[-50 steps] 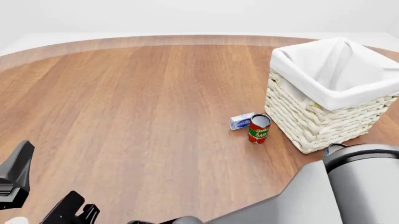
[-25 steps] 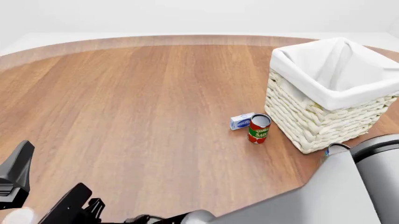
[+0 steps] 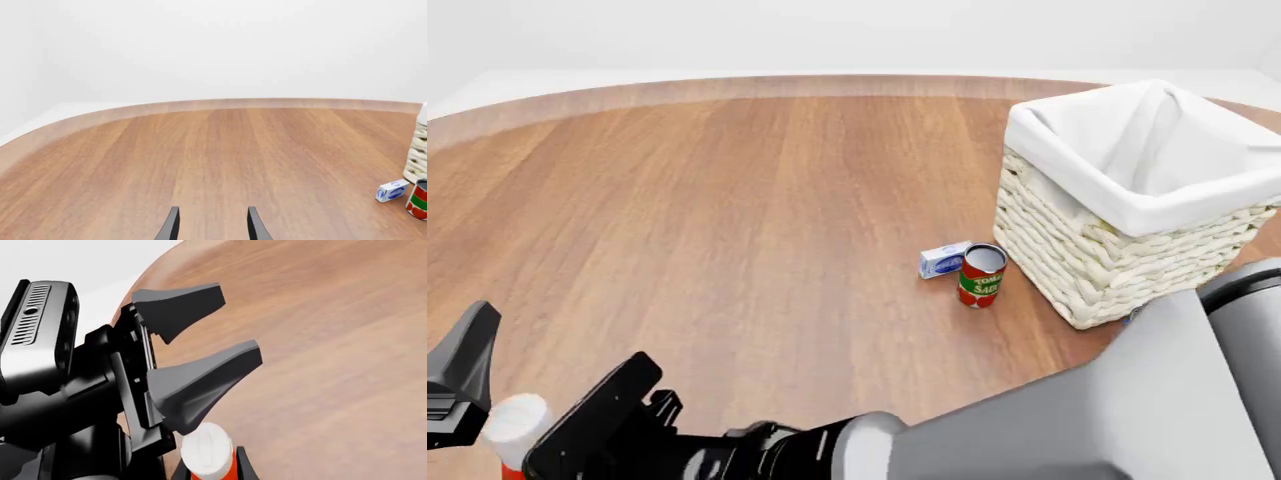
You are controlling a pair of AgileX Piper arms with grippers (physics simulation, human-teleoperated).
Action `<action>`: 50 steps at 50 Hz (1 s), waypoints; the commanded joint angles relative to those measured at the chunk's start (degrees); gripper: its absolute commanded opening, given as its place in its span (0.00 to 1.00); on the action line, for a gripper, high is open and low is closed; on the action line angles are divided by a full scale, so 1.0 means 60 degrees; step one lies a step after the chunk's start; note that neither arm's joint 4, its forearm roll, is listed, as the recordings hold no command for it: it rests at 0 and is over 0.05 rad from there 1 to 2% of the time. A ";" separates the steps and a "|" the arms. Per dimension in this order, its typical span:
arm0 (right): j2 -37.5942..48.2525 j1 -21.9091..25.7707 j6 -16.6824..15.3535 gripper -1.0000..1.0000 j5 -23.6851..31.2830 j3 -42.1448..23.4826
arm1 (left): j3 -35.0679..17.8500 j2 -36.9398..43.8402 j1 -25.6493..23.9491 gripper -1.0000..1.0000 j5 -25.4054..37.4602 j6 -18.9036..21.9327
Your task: Pick up the ketchup, and put it in the basket.
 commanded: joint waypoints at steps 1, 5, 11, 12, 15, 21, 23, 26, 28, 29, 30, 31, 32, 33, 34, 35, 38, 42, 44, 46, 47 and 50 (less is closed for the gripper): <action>-0.0210 -0.0441 0.0248 0.00 -0.0067 0.0080 | 0.0000 0.0000 0.0000 1.00 0.0000 0.0000; -0.0320 -0.0598 0.0251 0.00 -0.0081 0.0132 | 0.0000 0.0000 0.0000 1.00 0.0000 0.0000; -0.0601 -0.0949 0.0205 0.00 -0.0108 0.0241 | 0.0000 0.0000 0.0000 1.00 0.0000 0.0000; -0.0646 -0.1035 0.0202 0.00 -0.0134 0.0268 | 0.0000 0.0000 0.0000 1.00 0.0000 0.0000; -0.0889 -0.1266 0.0231 0.00 -0.0197 0.0403 | 0.0000 0.0000 0.0000 1.00 0.0000 0.0000; -0.1247 -0.1543 0.0241 0.00 -0.0222 0.0555 | 0.0000 0.0000 0.0000 1.00 0.0000 0.0000; -0.1371 -0.1636 0.0235 0.00 -0.0236 0.0604 | 0.0000 0.0000 0.0000 1.00 0.0000 0.0000; -0.1504 -0.1978 0.0177 0.00 -0.0249 0.0623 | 0.0000 0.0000 0.0000 1.00 0.0000 0.0000; -0.1512 -0.2245 0.0157 0.00 -0.0238 0.0597 | 0.0000 0.0000 0.0000 1.00 0.0000 0.0000; -0.1605 -0.2258 0.0204 0.00 -0.0277 0.0654 | 0.0000 0.0000 0.0000 1.00 0.0000 0.0000; -0.1677 -0.2302 0.0222 0.00 -0.0299 0.0698 | 0.0000 0.0000 0.0000 1.00 0.0000 0.0000; -0.1742 -0.2347 0.0237 0.00 -0.0315 0.0735 | 0.0000 0.0000 0.0000 1.00 0.0000 0.0000; -0.1845 -0.2457 0.0199 0.00 -0.0349 0.0796 | 0.0000 0.0000 0.0000 1.00 0.0000 0.0000; -0.1846 -0.2457 0.0199 0.00 -0.0350 0.0798 | 0.0000 0.0000 0.0000 1.00 0.0000 0.0000; -0.1881 -0.2569 0.0105 0.00 -0.0364 0.0815 | 0.0000 0.0000 0.0000 1.00 0.0000 0.0000; -0.2035 -0.2737 0.0054 0.00 -0.0547 0.0962 | 0.0000 0.0000 0.0000 1.00 0.0000 0.0000; -0.2083 -0.2815 0.0098 0.00 -0.0550 0.1007 | 0.0000 0.0000 0.0000 1.00 0.0000 0.0000; -0.2310 -0.2963 0.0099 0.00 -0.0601 0.1113 | 0.0000 0.0000 0.0000 1.00 0.0000 0.0000; -0.2367 -0.3021 0.0105 0.00 -0.0600 0.1130 | 0.0000 0.0000 0.0000 1.00 0.0000 0.0000; -0.2408 -0.3087 0.0049 0.00 -0.0592 0.1138 | 0.0000 0.0000 0.0000 1.00 0.0000 0.0000; -0.2529 -0.3269 0.0027 0.00 -0.0647 0.1211 | 0.0000 0.0000 0.0000 1.00 0.0000 0.0000; -0.2612 -0.3542 0.0097 0.00 -0.0725 0.1282 | 0.0000 0.0000 0.0000 1.00 0.0000 0.0000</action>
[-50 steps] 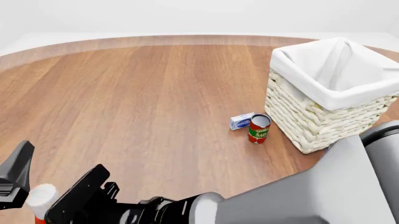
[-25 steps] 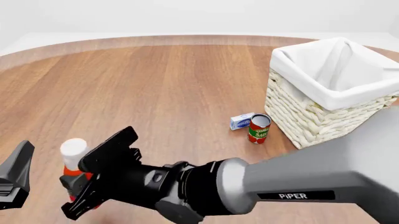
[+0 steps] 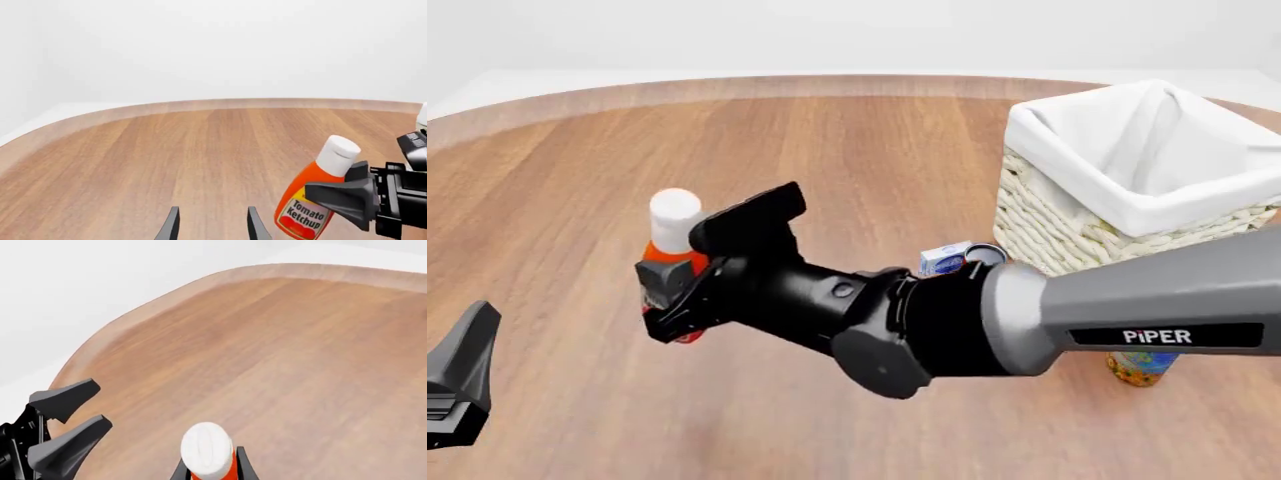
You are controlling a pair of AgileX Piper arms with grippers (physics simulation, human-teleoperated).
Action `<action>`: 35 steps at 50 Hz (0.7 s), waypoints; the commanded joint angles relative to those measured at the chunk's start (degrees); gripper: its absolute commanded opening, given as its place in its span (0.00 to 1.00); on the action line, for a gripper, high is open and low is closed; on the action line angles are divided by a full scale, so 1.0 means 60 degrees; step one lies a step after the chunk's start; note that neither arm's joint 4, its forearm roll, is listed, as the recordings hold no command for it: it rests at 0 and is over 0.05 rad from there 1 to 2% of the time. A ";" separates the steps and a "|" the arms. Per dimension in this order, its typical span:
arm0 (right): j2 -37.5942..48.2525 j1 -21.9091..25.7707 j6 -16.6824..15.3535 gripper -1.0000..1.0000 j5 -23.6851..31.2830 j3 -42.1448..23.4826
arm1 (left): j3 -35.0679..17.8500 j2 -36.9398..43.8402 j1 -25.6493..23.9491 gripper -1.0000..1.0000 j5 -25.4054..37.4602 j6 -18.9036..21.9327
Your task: Pick up the ketchup, and put it in the basket.
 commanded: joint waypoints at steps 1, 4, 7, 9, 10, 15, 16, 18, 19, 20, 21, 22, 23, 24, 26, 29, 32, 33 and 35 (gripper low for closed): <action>-0.0508 -0.0724 0.0150 0.00 -0.0208 0.0228 | 0.0000 0.0000 0.0000 1.00 0.0000 0.0000; -0.0586 -0.0905 0.0167 0.00 -0.0258 0.0282 | 0.0000 0.0000 0.0000 1.00 0.0000 0.0000; -0.0720 -0.1044 0.0265 0.00 -0.0359 0.0379 | 0.0000 0.0000 0.0000 1.00 0.0000 0.0000; -0.0822 -0.1137 0.0236 0.00 -0.0410 0.0441 | 0.0000 0.0000 0.0000 1.00 0.0000 0.0000; -0.0870 -0.1150 0.0293 0.00 -0.0435 0.0475 | 0.0000 0.0000 0.0000 1.00 0.0000 0.0000; -0.1175 -0.1538 0.0207 0.00 -0.0513 0.0627 | 0.0000 0.0000 0.0000 1.00 0.0000 0.0000; -0.1289 -0.1595 0.0122 0.00 -0.0586 0.0705 | 0.0000 0.0000 0.0000 1.00 0.0000 0.0000; -0.1353 -0.1659 0.0274 0.00 -0.0607 0.0751 | 0.0000 0.0000 0.0000 1.00 0.0000 0.0000; -0.1428 -0.1755 0.0219 0.00 -0.0638 0.0799 | 0.0000 0.0000 0.0000 1.00 0.0000 0.0000; -0.1503 -0.1816 0.0270 0.00 -0.0690 0.0857 | 0.0000 0.0000 0.0000 1.00 0.0000 0.0000; -0.1567 -0.1851 0.0328 0.00 -0.0737 0.0907 | 0.0000 0.0000 0.0000 1.00 0.0000 0.0000; -0.1623 -0.1949 0.0291 0.00 -0.0691 0.0904 | 0.0000 0.0000 0.0000 1.00 0.0000 0.0000; -0.1664 -0.1996 0.0306 0.00 -0.0707 0.0924 | 0.0000 0.0000 0.0000 1.00 0.0000 0.0000; -0.1751 -0.2025 0.0356 0.00 -0.0736 0.0961 | 0.0000 0.0000 0.0000 1.00 0.0000 0.0000; -0.1865 -0.2112 0.0293 0.00 -0.0710 0.0978 | 0.0000 0.0000 0.0000 1.00 0.0000 0.0000; -0.2003 -0.2178 0.0296 0.00 -0.0697 0.1020 | 0.0000 0.0000 0.0000 1.00 0.0000 0.0000; -0.2226 -0.2286 0.0366 0.00 -0.0771 0.1128 | 0.0000 0.0000 0.0000 1.00 0.0000 0.0000; -0.2276 -0.2303 0.0358 0.00 -0.0802 0.1161 | 0.0000 0.0000 0.0000 1.00 0.0000 0.0000; -0.2375 -0.2356 0.0280 0.00 -0.0828 0.1208 | 0.0000 0.0000 0.0000 1.00 0.0000 0.0000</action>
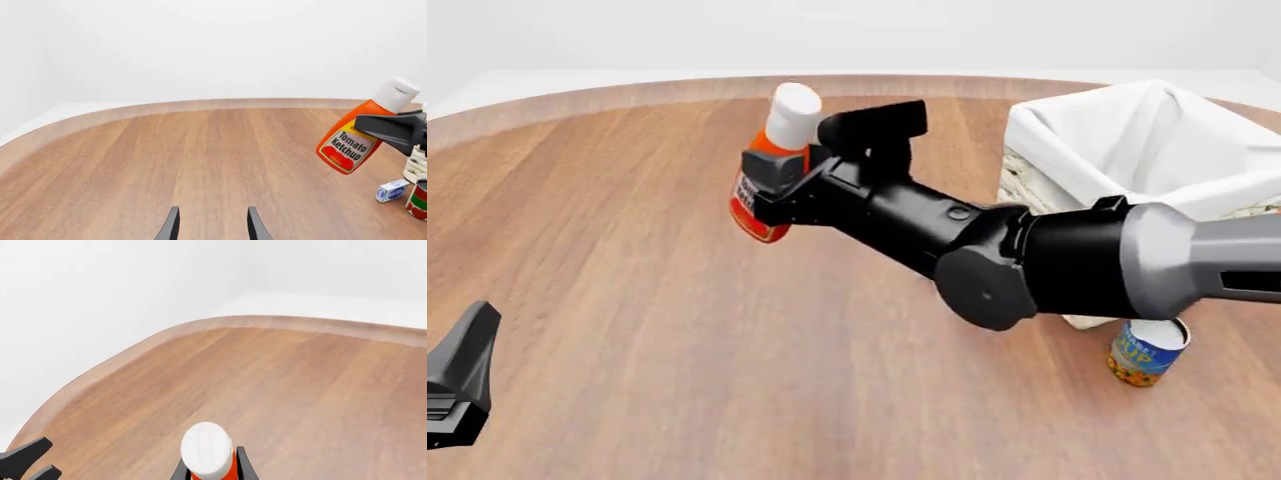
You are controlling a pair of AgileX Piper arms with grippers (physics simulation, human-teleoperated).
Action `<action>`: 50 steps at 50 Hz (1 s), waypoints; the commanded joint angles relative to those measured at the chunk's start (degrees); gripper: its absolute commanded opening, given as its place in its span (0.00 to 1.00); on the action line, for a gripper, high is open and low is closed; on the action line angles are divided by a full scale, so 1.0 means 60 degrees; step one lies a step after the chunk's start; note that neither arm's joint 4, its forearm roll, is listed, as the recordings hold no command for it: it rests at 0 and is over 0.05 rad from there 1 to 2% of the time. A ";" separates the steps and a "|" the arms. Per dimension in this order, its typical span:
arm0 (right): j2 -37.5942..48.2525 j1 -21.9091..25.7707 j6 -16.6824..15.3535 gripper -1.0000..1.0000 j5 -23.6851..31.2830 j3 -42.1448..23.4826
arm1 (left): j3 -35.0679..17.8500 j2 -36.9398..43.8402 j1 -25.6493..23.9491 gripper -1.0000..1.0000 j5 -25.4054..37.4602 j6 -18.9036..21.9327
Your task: Pick up the ketchup, and put it in the basket.
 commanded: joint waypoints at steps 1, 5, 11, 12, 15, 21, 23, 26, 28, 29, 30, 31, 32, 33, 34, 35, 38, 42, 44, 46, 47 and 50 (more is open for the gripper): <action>-0.0668 -0.0473 0.0127 0.00 -0.0175 0.0253 | 0.0000 0.0000 0.0000 1.00 0.0000 0.0000; -0.0876 -0.0662 0.0025 0.00 -0.0185 0.0356 | 0.0000 0.0000 0.0000 1.00 0.0000 0.0000; -0.1202 -0.0851 -0.0097 0.00 -0.0157 0.0514 | 0.0000 0.0000 0.0000 1.00 0.0000 0.0000; -0.1277 -0.0911 -0.0071 0.00 -0.0143 0.0546 | 0.0000 0.0000 0.0000 1.00 0.0000 0.0000; -0.1408 -0.1076 -0.0053 0.00 -0.0143 0.0610 | 0.0000 0.0000 0.0000 1.00 0.0000 0.0000; -0.1688 -0.1448 -0.0012 0.00 -0.0196 0.0759 | 0.0000 0.0000 0.0000 1.00 0.0000 0.0000; -0.1751 -0.1555 0.0010 0.00 -0.0198 0.0787 | 0.0000 0.0000 0.0000 1.00 0.0000 0.0000; -0.1937 -0.1785 0.0005 0.00 -0.0255 0.0895 | 0.0000 0.0000 0.0000 1.00 0.0000 0.0000; -0.1985 -0.1883 0.0011 0.00 -0.0285 0.0938 | 0.0000 0.0000 0.0000 1.00 0.0000 0.0000; -0.2062 -0.2024 0.0033 0.00 -0.0326 0.0999 | 0.0000 0.0000 0.0000 1.00 0.0000 0.0000; -0.2063 -0.2024 0.0033 0.00 -0.0327 0.1001 | 0.0000 0.0000 0.0000 1.00 0.0000 0.0000; -0.2113 -0.2110 0.0050 0.00 -0.0343 0.1033 | 0.0000 0.0000 0.0000 1.00 0.0000 0.0000; -0.2160 -0.2192 0.0037 0.00 -0.0347 0.1058 | 0.0000 0.0000 0.0000 1.00 0.0000 0.0000; -0.2241 -0.2294 0.0030 0.00 -0.0378 0.1112 | 0.0000 0.0000 0.0000 1.00 0.0000 0.0000; -0.2283 -0.2375 0.0007 0.00 -0.0380 0.1135 | 0.0000 0.0000 0.0000 1.00 0.0000 0.0000; -0.2398 -0.2547 -0.0021 0.00 -0.0430 0.1221 | 0.0000 0.0000 0.0000 1.00 0.0000 0.0000; -0.2482 -0.2653 -0.0007 0.00 -0.0458 0.1279 | 0.0000 0.0000 0.0000 1.00 0.0000 0.0000; -0.2718 -0.3037 -0.0089 0.00 -0.0494 0.1424 | 0.0000 0.0000 0.0000 1.00 0.0000 0.0000; -0.2821 -0.3183 -0.0098 0.00 -0.0466 0.1454 | 0.0000 0.0000 0.0000 1.00 0.0000 0.0000; -0.2929 -0.3326 -0.0123 0.00 -0.0440 0.1489 | 0.0000 0.0000 0.0000 1.00 0.0000 0.0000; -0.3014 -0.3479 -0.0113 0.00 -0.0413 0.1521 | 0.0000 0.0000 0.0000 1.00 0.0000 0.0000; -0.3242 -0.3831 -0.0080 0.00 -0.0368 0.1613 | 0.0000 0.0000 0.0000 1.00 0.0000 0.0000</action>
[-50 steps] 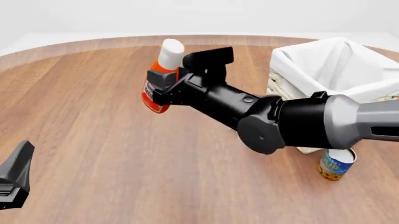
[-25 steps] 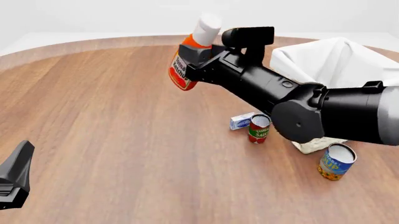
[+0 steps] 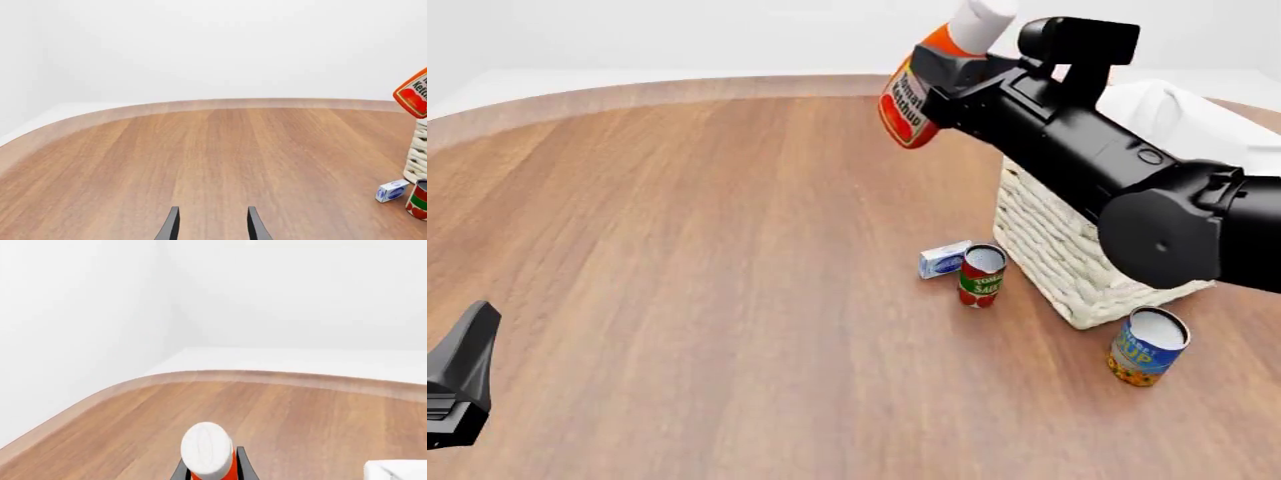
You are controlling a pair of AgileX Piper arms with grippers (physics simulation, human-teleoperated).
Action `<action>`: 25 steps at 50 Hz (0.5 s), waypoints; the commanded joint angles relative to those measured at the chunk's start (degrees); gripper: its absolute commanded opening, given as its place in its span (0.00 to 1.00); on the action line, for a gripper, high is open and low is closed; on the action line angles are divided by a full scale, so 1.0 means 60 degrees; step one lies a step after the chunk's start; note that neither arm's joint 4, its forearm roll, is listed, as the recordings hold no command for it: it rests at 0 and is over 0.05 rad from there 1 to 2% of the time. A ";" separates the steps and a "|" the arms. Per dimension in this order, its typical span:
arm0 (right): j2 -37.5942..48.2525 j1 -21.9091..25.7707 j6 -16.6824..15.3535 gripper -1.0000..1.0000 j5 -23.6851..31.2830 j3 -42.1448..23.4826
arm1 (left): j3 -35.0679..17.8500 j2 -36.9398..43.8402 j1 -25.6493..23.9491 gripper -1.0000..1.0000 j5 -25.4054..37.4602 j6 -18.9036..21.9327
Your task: Pick up the ketchup, and put it in the basket.
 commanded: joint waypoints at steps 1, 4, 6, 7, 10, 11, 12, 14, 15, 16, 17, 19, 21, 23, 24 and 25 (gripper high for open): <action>-0.0732 -0.1058 0.0178 0.00 0.0047 0.0266 | 0.0000 0.0000 0.0000 1.00 0.0000 0.0000; -0.0926 -0.1296 0.0199 0.00 0.0123 0.0311 | 0.0000 0.0000 0.0000 1.00 0.0000 0.0000; -0.1055 -0.1460 0.0182 0.00 0.0179 0.0337 | 0.0000 0.0000 0.0000 1.00 0.0000 0.0000; -0.1165 -0.1632 0.0172 0.00 0.0218 0.0373 | 0.0000 0.0000 0.0000 1.00 0.0000 0.0000; -0.1254 -0.1765 0.0169 0.00 0.0247 0.0404 | 0.0000 0.0000 0.0000 1.00 0.0000 0.0000; -0.1350 -0.1933 0.0202 0.00 0.0268 0.0453 | 0.0000 0.0000 0.0000 1.00 0.0000 0.0000; -0.1403 -0.2034 0.0221 0.00 0.0276 0.0486 | 0.0000 0.0000 0.0000 1.00 0.0000 0.0000; -0.1528 -0.2223 0.0224 0.00 0.0284 0.0556 | 0.0000 0.0000 0.0000 1.00 0.0000 0.0000; -0.1635 -0.2379 0.0186 0.00 0.0300 0.0612 | 0.0000 0.0000 0.0000 1.00 0.0000 0.0000; -0.1687 -0.2445 0.0197 0.00 0.0300 0.0645 | 0.0000 0.0000 0.0000 1.00 0.0000 0.0000; -0.1779 -0.2605 0.0250 0.00 0.0309 0.0707 | 0.0000 0.0000 0.0000 1.00 0.0000 0.0000; -0.1937 -0.2842 0.0209 0.00 0.0323 0.0794 | 0.0000 0.0000 0.0000 1.00 0.0000 0.0000; -0.2029 -0.3038 0.0203 0.00 0.0365 0.0834 | 0.0000 0.0000 0.0000 1.00 0.0000 0.0000; -0.2137 -0.3262 0.0176 0.00 0.0408 0.0881 | 0.0000 0.0000 0.0000 1.00 0.0000 0.0000; -0.2165 -0.3352 0.0176 0.00 0.0429 0.0894 | 0.0000 0.0000 0.0000 1.00 0.0000 0.0000; -0.2187 -0.3428 0.0196 0.00 0.0443 0.0907 | 0.0000 0.0000 0.0000 1.00 0.0000 0.0000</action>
